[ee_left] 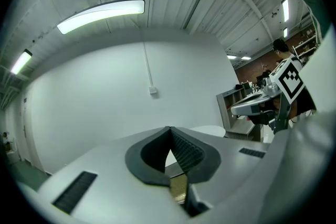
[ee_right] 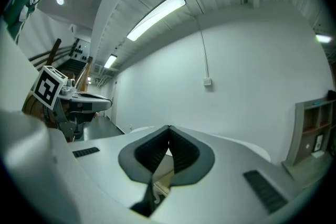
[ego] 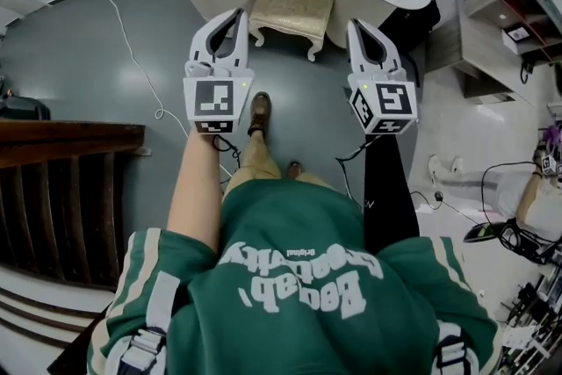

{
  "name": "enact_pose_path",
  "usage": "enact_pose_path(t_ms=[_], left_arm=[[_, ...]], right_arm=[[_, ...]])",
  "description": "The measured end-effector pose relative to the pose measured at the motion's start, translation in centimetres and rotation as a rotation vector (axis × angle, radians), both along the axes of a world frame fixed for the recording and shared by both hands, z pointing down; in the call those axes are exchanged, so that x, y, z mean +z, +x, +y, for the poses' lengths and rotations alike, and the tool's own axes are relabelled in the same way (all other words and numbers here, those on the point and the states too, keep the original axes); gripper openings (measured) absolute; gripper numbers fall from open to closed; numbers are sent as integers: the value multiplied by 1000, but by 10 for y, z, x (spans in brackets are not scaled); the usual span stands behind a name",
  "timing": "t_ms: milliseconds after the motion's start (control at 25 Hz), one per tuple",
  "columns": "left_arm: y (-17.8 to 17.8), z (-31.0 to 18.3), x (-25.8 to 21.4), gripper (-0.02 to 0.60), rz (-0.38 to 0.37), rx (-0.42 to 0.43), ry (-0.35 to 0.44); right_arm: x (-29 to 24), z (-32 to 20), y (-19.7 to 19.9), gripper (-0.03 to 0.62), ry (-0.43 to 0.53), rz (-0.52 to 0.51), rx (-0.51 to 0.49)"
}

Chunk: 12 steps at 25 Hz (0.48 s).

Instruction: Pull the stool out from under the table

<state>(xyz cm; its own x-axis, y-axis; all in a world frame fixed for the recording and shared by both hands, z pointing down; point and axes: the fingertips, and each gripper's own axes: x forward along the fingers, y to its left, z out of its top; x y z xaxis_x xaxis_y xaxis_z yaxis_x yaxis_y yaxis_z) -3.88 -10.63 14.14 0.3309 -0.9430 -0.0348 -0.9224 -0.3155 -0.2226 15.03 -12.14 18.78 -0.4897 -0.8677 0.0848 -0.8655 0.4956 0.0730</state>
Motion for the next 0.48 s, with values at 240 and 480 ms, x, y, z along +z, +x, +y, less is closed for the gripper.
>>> enact_pose_path(t_ms=[240,480], left_arm=[[-14,-103,42,14,-39,103,-17],[-14,-208,98,15,-65,202,21]], right_arm=[[35,-90,-25,9,0,120,63],[79,-175,-35,13,46,106,112]])
